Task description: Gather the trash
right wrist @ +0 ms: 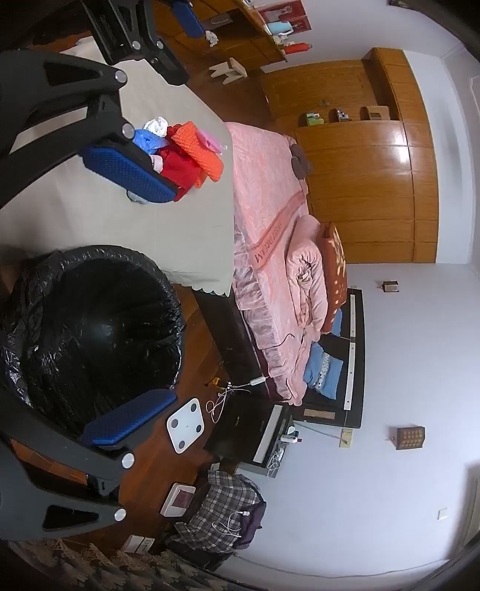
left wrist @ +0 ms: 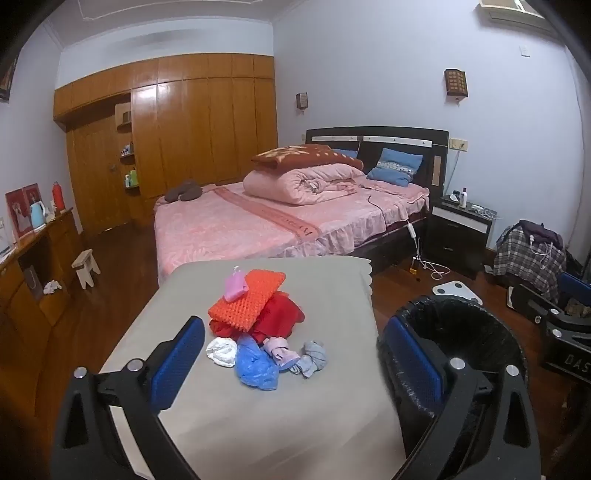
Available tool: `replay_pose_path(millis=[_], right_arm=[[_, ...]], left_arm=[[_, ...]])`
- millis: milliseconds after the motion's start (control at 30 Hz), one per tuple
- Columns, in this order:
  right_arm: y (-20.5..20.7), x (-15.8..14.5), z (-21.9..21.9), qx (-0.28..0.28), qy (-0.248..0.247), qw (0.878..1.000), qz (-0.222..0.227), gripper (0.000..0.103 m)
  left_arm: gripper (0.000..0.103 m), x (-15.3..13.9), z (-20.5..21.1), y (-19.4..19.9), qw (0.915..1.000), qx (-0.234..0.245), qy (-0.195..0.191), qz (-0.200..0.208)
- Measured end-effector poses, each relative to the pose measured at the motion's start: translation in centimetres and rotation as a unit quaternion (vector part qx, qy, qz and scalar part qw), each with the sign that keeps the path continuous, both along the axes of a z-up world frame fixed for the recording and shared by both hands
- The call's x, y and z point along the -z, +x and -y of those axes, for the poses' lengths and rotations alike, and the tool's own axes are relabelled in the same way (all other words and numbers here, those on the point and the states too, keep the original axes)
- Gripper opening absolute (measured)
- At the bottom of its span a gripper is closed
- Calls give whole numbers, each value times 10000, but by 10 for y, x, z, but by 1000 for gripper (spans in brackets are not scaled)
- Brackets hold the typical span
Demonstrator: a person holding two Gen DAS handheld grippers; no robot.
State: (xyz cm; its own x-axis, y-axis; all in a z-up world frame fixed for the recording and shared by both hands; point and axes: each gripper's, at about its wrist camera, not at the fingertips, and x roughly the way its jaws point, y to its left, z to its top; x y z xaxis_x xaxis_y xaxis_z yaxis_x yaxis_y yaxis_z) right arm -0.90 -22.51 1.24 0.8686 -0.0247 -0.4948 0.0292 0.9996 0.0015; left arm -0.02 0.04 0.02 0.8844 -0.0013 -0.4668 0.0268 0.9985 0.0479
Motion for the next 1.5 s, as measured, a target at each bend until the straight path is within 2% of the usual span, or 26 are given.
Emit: replay_pose_path(millis=[633,1500], right_arm=[[0,0,1,2,13,10000,31,98],[1,3,-2,-5,35,10000,-5,98]], left_arm=[[97,-7,1,0,10000,-55,61,23],[97,-3,-1,-1,9999,-67,68,34]])
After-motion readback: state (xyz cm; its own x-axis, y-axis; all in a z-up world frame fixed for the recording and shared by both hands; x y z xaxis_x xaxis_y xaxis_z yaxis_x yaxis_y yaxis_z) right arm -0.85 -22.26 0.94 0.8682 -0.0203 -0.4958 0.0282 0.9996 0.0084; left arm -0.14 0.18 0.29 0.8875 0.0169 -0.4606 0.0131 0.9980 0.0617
